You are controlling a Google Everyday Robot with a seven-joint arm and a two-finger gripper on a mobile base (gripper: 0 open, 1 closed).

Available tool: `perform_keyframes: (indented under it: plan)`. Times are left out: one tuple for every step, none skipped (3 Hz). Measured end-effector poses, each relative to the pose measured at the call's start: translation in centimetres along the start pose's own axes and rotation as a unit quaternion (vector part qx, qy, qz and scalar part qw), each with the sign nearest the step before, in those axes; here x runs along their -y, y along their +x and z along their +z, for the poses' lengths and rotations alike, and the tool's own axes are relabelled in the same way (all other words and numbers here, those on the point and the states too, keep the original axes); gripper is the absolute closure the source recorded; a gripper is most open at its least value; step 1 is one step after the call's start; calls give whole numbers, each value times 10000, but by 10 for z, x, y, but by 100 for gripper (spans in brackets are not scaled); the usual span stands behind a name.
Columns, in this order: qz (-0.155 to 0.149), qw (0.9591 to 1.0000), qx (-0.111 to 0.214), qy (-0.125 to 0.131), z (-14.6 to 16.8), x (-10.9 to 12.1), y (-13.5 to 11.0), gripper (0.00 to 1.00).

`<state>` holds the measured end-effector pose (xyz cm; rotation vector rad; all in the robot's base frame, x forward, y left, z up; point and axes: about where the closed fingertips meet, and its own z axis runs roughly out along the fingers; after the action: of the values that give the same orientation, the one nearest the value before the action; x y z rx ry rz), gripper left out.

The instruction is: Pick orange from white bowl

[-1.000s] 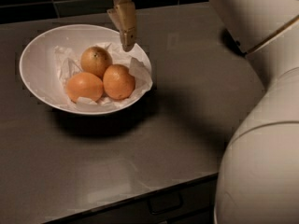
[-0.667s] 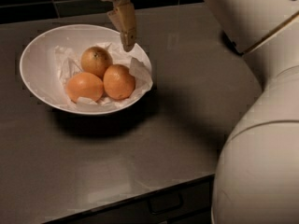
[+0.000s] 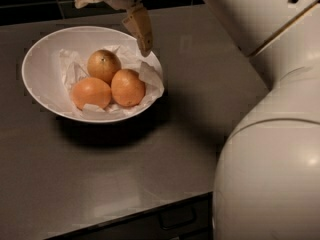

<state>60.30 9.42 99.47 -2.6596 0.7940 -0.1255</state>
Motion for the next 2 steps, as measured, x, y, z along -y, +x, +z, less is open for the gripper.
perform_keyframes:
  plan:
    - [-44, 9999, -95, -105, 9, -2, 8, 0]
    - [-267, 9993, -96, -235, 27, 6, 20, 0]
